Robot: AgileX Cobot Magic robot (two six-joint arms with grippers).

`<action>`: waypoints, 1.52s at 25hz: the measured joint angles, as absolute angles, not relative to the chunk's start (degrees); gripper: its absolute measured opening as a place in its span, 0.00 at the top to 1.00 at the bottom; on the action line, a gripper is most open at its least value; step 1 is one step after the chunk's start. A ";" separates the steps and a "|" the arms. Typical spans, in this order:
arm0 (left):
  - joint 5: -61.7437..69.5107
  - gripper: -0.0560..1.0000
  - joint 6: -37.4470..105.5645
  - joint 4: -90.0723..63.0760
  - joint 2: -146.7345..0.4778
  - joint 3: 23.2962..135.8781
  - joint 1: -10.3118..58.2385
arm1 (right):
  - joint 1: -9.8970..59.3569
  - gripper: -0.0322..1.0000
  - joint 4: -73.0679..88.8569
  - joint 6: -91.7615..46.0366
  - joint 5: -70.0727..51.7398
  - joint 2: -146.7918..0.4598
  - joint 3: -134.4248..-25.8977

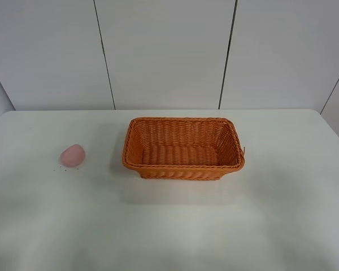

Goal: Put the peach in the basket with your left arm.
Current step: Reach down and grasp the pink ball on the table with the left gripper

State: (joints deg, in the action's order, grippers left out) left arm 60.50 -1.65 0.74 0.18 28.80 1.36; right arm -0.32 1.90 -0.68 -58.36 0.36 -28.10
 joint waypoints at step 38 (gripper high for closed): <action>38.75 0.23 3.06 0.00 -110.75 79.88 1.36 | -0.32 0.30 1.90 -0.68 -58.36 0.36 -28.10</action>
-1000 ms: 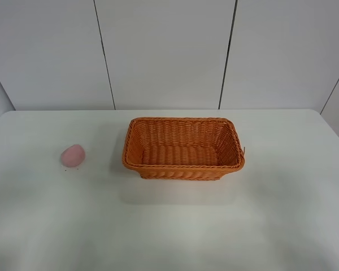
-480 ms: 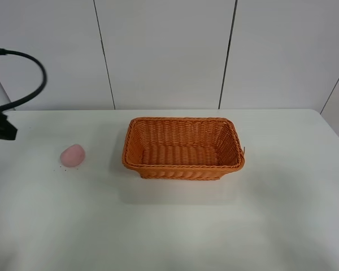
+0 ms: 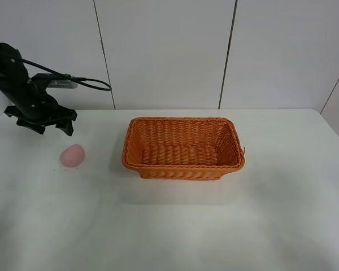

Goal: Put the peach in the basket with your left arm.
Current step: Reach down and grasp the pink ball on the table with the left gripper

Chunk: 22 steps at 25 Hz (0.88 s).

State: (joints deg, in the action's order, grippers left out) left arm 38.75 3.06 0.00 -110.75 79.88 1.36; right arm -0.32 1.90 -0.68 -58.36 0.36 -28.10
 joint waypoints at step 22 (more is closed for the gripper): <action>39.37 0.86 1.47 -0.76 -121.57 83.69 1.48 | -0.32 0.30 1.90 -0.68 -58.36 0.36 -28.10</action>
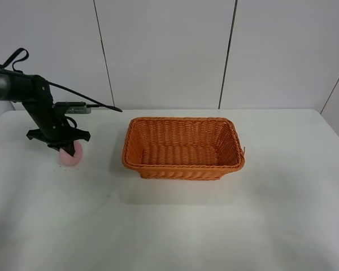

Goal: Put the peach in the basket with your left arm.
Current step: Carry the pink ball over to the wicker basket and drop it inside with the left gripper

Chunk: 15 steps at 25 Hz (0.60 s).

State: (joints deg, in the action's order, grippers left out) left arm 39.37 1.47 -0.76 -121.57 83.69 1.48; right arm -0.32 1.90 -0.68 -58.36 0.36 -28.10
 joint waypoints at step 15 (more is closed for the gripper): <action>65.71 0.90 -3.78 0.39 -112.10 107.63 11.95 | -0.32 0.30 1.90 -0.68 -58.36 0.36 -28.10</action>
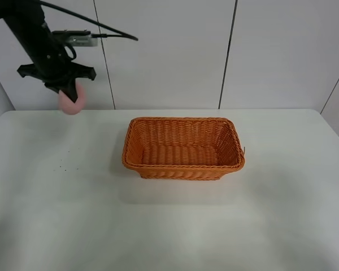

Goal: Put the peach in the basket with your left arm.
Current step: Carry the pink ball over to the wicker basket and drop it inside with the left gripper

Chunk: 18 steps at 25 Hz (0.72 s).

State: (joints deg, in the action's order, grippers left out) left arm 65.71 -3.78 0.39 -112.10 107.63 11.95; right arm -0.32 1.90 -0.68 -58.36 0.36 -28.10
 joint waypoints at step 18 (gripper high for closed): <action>59.68 0.79 -6.00 -2.67 -137.90 123.84 34.10 | -0.32 0.30 1.90 -0.68 -58.36 0.36 -28.10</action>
State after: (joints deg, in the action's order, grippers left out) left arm 59.68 -6.00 -2.67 -137.90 123.84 34.10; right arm -0.32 1.90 -0.68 -58.36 0.36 -28.10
